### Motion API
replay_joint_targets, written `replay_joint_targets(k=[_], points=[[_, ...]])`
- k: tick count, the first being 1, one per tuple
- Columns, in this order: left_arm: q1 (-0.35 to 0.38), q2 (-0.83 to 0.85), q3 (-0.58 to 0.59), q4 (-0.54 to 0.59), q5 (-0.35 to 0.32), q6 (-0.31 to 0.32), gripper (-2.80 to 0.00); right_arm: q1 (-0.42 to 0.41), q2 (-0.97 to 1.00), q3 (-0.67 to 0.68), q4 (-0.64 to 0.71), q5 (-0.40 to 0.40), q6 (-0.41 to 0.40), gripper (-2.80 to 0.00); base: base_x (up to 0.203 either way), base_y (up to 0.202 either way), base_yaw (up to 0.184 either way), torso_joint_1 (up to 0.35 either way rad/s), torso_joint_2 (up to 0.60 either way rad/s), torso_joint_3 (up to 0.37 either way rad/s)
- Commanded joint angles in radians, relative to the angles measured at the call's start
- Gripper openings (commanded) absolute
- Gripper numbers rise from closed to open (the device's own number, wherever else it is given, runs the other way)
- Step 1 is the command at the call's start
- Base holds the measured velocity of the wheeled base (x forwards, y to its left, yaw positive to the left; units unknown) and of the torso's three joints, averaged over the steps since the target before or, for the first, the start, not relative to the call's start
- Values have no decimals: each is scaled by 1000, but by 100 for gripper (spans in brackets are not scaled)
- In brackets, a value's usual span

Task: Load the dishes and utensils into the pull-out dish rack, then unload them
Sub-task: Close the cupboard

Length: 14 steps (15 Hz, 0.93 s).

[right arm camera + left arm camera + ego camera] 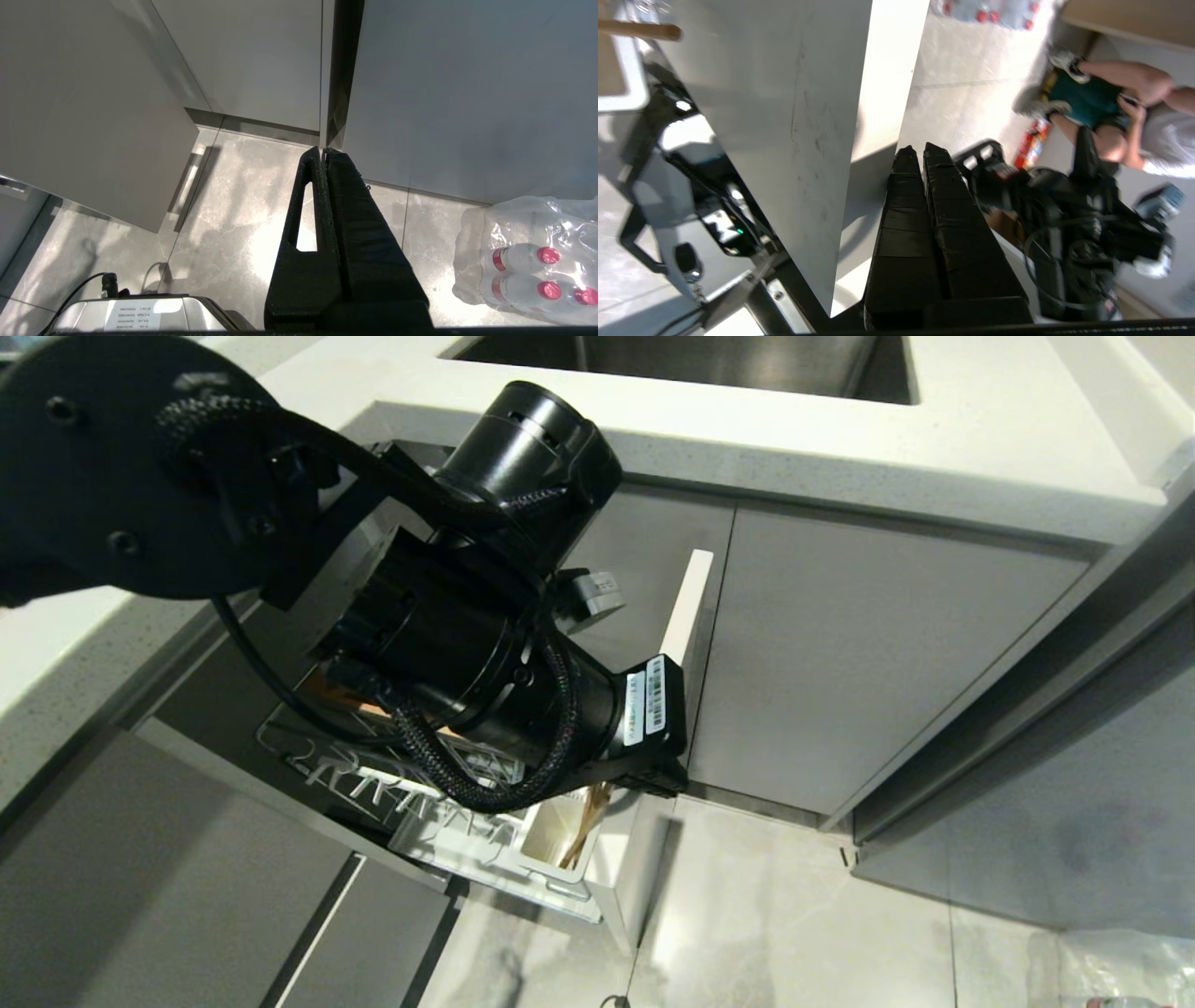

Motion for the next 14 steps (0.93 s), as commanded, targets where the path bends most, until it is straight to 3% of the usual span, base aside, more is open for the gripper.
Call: replay_joint_targets(k=[1,8,12,14], points=[[2,-4,-1,6,26,-4,-280,0,0,2,0,0,0,-280,0,0,0,0,0,0],[10,-23,3,8,279,17,-280,0,0,2,0,0,0,-280,0,0,0,0,0,0],[33,-19,13,8,541,36,-280,0,0,2,0,0,0,-280,0,0,0,0,0,0],[51,-19,26,8,636,65,-280,0,0,2,0,0,0,-280,0,0,0,0,0,0]])
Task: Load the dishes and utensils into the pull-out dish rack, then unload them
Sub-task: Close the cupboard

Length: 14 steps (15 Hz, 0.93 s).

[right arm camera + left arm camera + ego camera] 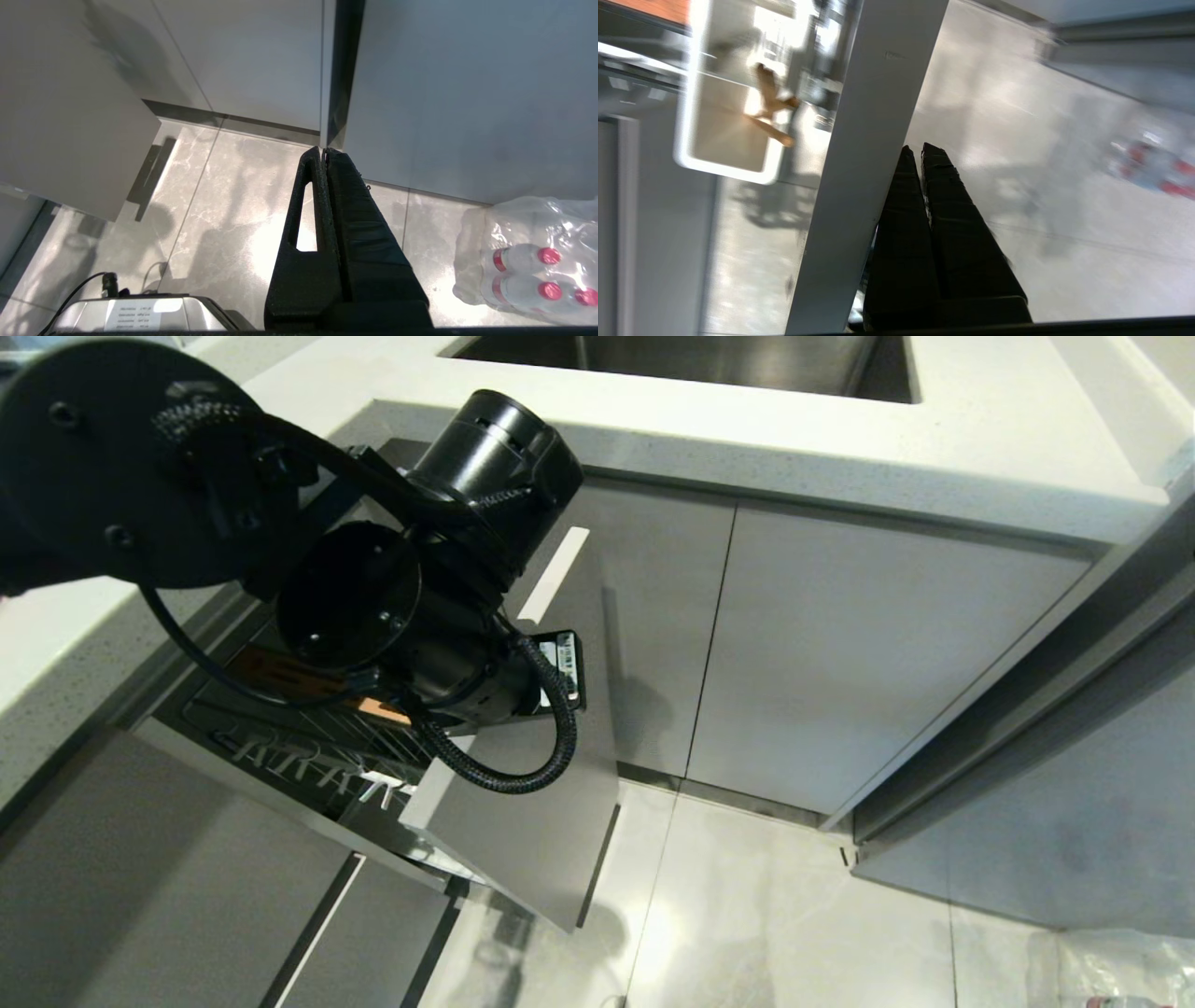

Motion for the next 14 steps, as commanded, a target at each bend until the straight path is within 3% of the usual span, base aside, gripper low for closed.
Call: replay_joint_targets(k=[1,5,8,14], points=[[18,-1,11,6,60,-1,-280,0,0,2,0,0,0,-280,0,0,0,0,0,0],[49,-1,43,5,178,43,-280,0,0,2,0,0,0,-280,0,0,0,0,0,0],[111,-4,60,5,269,80,-280,0,0,2,0,0,0,-280,0,0,0,0,0,0],[228,-21,66,4,380,133,-280,0,0,2,0,0,0,-280,0,0,0,0,0,0]])
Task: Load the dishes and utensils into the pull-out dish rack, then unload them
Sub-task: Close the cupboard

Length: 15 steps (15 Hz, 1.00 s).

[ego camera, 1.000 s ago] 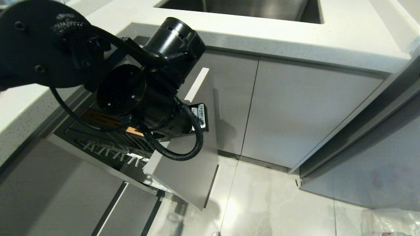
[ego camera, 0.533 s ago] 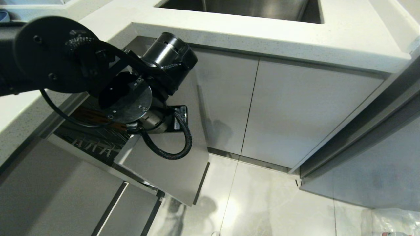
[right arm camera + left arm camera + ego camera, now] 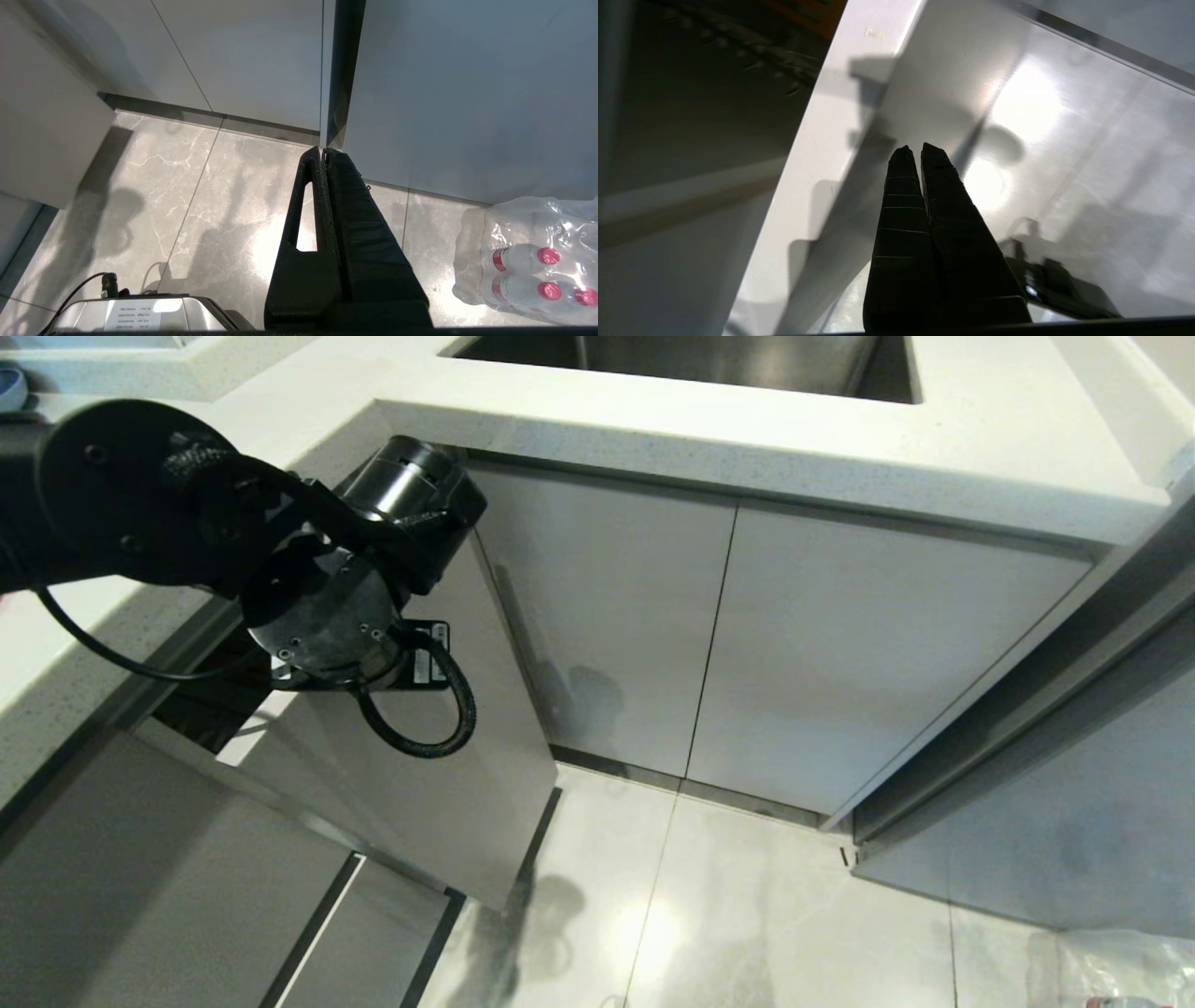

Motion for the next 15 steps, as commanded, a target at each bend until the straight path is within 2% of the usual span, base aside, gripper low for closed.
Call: replay_joint_targets(k=[1,7,13,15], points=[[27,-6,0,4,15,2,-280,0,0,2,0,0,0,-280,0,0,0,0,0,0],[142,2,-15,3,62,36,-280,0,0,2,0,0,0,-280,0,0,0,0,0,0],[142,5,-16,4,71,36,-280,0,0,2,0,0,0,-280,0,0,0,0,0,0],[123,4,-14,4,71,36,-280,0,0,2,0,0,0,-280,0,0,0,0,0,0]])
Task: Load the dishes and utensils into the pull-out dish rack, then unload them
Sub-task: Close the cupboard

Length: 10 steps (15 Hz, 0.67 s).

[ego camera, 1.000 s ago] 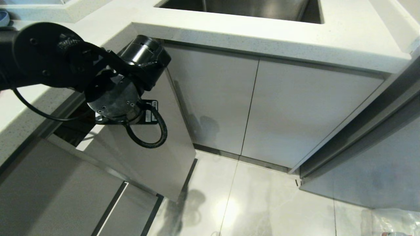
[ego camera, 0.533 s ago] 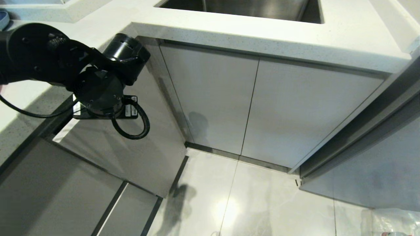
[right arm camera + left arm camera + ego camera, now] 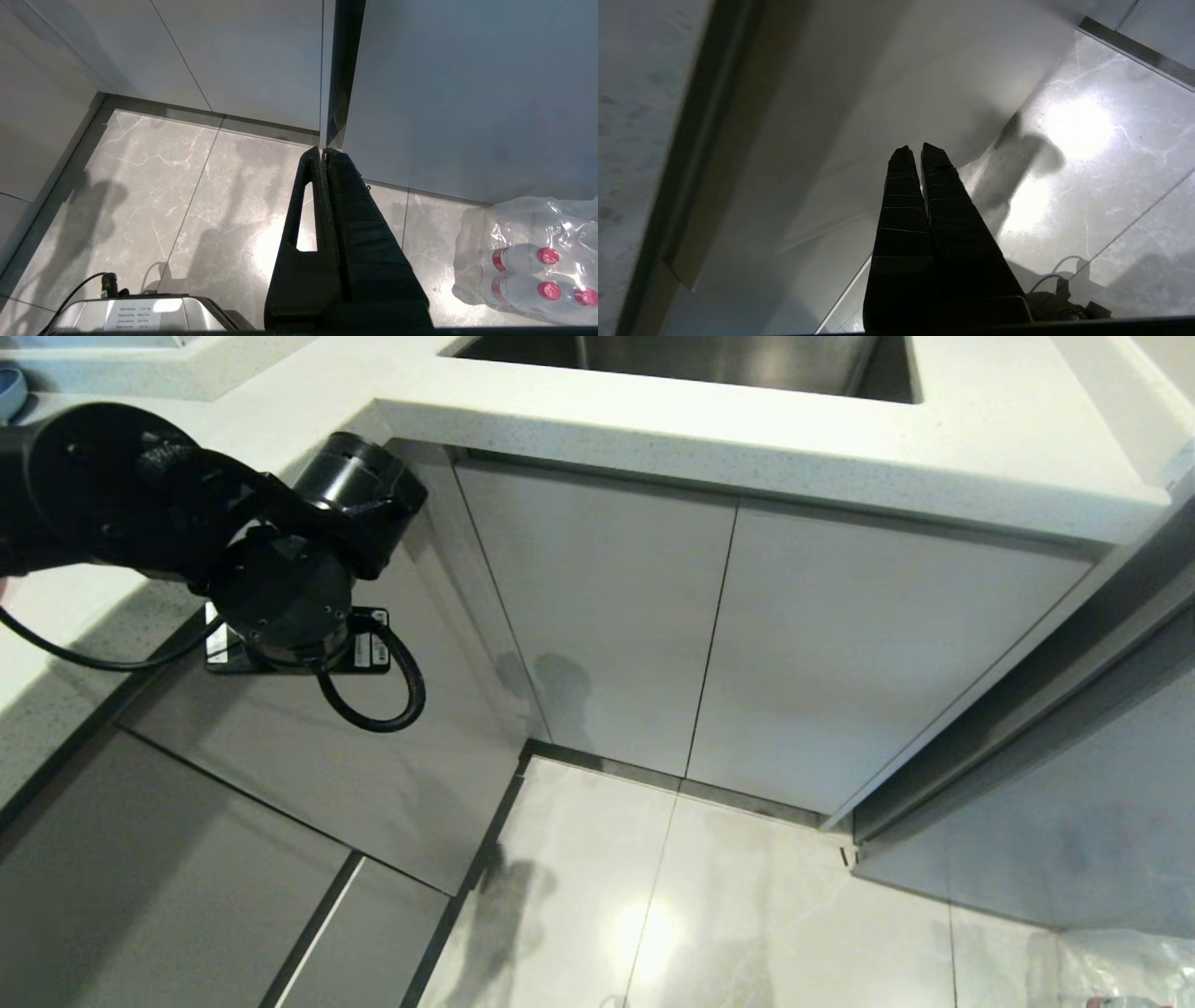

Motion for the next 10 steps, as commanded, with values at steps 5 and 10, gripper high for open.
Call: replay_joint_targets(k=[5,10], points=[[-91,-49,10,6,-136,1,-280,0,0,2,0,0,0,-280,0,0,0,0,0,0],[-127,-237,-9,5,-565,14,-280,0,0,2,0,0,0,-280,0,0,0,0,0,0]])
